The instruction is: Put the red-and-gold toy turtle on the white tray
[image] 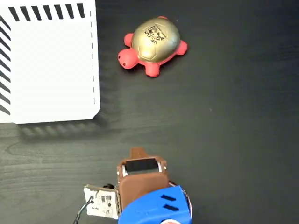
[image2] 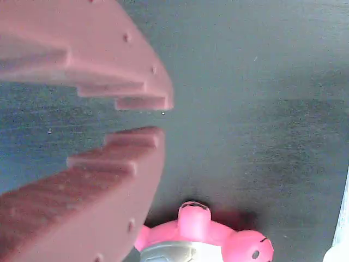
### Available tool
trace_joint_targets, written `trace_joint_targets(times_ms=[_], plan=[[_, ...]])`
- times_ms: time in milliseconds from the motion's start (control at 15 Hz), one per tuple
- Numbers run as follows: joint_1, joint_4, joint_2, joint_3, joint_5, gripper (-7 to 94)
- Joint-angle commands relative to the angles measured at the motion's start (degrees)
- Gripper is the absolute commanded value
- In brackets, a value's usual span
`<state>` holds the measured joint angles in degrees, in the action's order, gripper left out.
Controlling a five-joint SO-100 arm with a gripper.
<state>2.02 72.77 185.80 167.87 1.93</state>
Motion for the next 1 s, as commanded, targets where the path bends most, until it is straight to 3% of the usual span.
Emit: trace_joint_targets(times_ms=[0,267,933], plan=[[0.7,0.0,-0.5,-1.0,2.6,0],[-0.9,-6.7,-30.1,-21.9,-4.0,0],[-9.8,5.5,-84.7,-75.7,-24.3,0]])
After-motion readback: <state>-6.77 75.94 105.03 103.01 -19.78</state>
